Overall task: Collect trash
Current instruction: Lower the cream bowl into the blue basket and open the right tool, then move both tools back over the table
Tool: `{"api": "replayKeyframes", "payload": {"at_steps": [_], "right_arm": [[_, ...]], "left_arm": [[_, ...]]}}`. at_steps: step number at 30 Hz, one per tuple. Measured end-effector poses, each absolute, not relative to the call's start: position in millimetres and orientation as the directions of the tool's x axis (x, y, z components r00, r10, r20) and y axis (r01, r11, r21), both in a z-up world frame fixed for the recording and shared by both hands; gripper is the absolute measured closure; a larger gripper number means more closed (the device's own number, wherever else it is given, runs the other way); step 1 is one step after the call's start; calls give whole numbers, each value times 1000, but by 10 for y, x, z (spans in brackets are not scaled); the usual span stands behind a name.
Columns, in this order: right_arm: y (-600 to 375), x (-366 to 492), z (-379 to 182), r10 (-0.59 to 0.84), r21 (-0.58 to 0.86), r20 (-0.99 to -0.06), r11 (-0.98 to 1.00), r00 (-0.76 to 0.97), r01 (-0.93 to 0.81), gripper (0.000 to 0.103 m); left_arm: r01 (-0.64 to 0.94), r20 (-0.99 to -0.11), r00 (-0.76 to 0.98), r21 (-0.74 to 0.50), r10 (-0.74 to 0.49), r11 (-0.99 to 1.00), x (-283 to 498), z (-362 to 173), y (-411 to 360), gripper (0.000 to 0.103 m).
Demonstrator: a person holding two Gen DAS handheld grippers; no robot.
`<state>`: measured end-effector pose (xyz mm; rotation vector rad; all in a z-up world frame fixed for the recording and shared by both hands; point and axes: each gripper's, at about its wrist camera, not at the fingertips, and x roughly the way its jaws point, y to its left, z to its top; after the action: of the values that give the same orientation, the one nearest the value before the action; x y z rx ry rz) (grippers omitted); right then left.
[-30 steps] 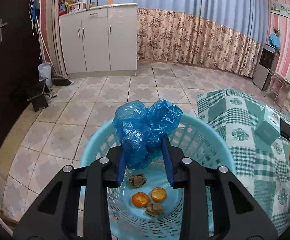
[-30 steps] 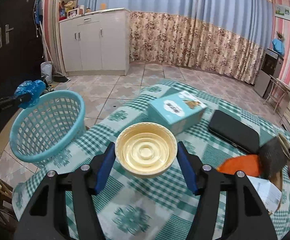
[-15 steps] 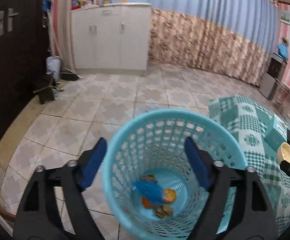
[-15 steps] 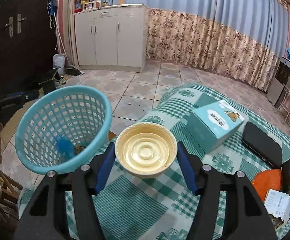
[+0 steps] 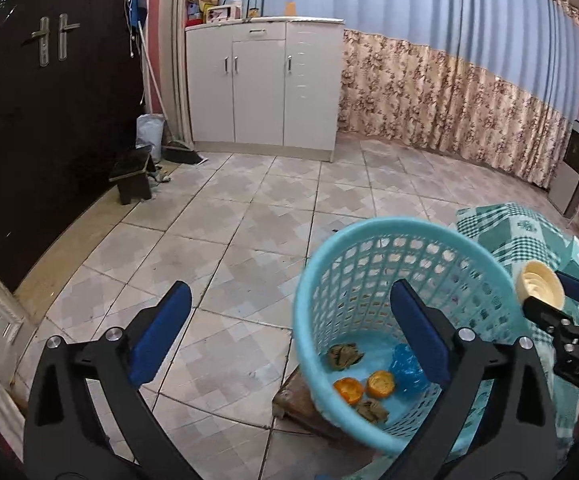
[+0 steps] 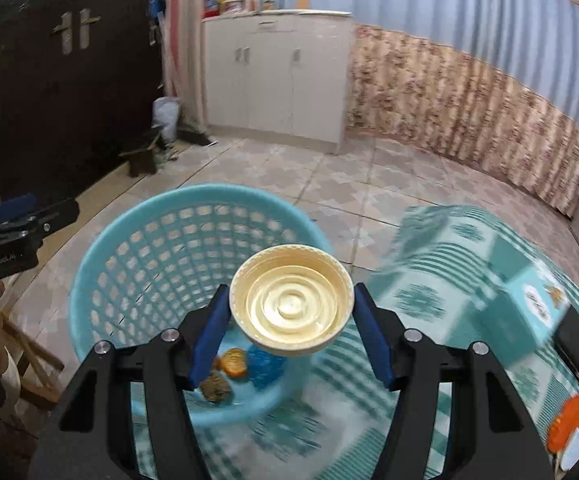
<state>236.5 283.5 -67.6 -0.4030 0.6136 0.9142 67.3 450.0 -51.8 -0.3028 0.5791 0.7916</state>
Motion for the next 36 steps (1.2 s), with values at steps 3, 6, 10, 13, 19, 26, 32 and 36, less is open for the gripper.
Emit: {"api": "replayKeyframes", "payload": {"at_steps": [3,6,10,13,19,26,32,36], "right_arm": [[2986,2327,-745,614,-57,-657,539,439,-840,42],[3036,2295,-795,610,-72,-660,531,439,-845,42],[2956,2275,-783,611,-88,-646,536,458,-839,25],[2830,2295,-706,610,-97,-639,539,468,-836,22],[2386,2393,-509,604,-92,-626,571,493,-816,20],[1618,2549,-434,566,-52,-643,640,516,-766,20],[786,2678,-449,500,-36,-645,736,578,-676,20],[279,2738,-456,444,-51,-640,791,628,-610,20]], "left_arm": [[-750,-599,545,-38,586,660,605,-547,4528,7],[-755,-602,535,-25,593,655,558,-573,4535,7],[-761,-609,534,-44,586,647,510,-583,4560,7],[-760,-609,542,-62,579,647,490,-567,4544,7],[-751,-601,553,-59,577,658,540,-474,4370,7],[-720,-587,591,-74,553,690,620,-314,4038,5],[-682,-595,615,-72,518,728,798,-273,3689,5],[-644,-599,647,-95,473,759,978,-270,3386,5]]}}
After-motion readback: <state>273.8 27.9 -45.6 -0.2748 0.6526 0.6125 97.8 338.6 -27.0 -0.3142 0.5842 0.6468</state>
